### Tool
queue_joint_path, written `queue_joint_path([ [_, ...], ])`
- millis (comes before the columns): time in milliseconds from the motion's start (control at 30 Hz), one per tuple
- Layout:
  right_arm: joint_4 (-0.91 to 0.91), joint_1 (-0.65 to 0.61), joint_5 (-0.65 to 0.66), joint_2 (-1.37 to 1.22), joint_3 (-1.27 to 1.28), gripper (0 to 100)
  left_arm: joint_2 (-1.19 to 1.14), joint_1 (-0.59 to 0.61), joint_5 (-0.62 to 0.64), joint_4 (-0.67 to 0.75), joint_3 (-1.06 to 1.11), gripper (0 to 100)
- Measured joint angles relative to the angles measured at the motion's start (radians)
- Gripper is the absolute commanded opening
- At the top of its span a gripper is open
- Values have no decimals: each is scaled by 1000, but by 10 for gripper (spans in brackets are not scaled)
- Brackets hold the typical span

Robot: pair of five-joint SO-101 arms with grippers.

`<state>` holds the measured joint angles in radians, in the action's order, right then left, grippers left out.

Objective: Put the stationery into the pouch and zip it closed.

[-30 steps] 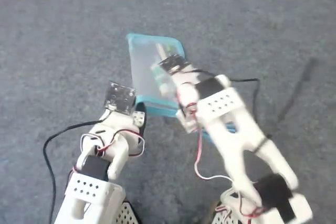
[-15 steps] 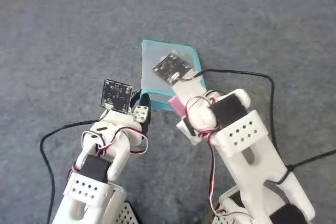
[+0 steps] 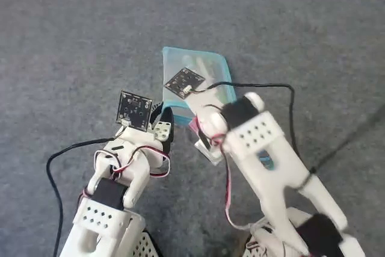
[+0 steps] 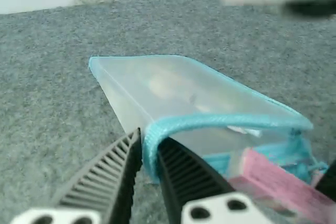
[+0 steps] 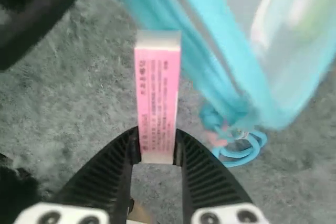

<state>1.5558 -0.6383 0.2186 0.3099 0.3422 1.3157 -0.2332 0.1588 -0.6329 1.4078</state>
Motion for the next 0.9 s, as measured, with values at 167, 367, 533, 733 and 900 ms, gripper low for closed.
queue_joint_path([
  [167, -2, 8, -35, -103, -103, 6, 0, 0, 2, 0, 0, 12],
  [367, 0, 68, -51, -192, -218, 6, 0, -15, 2, 0, 0, 12],
  [533, 78, 74, -51, -308, -354, 6, 0, -100, -58, 2, 48, 12],
  [733, 196, 78, -49, -427, -578, 9, 0, -140, -77, 2, 55, 12],
  [900, 203, 89, -38, -485, -704, 68, 0, -140, -80, 8, 54, 12],
])
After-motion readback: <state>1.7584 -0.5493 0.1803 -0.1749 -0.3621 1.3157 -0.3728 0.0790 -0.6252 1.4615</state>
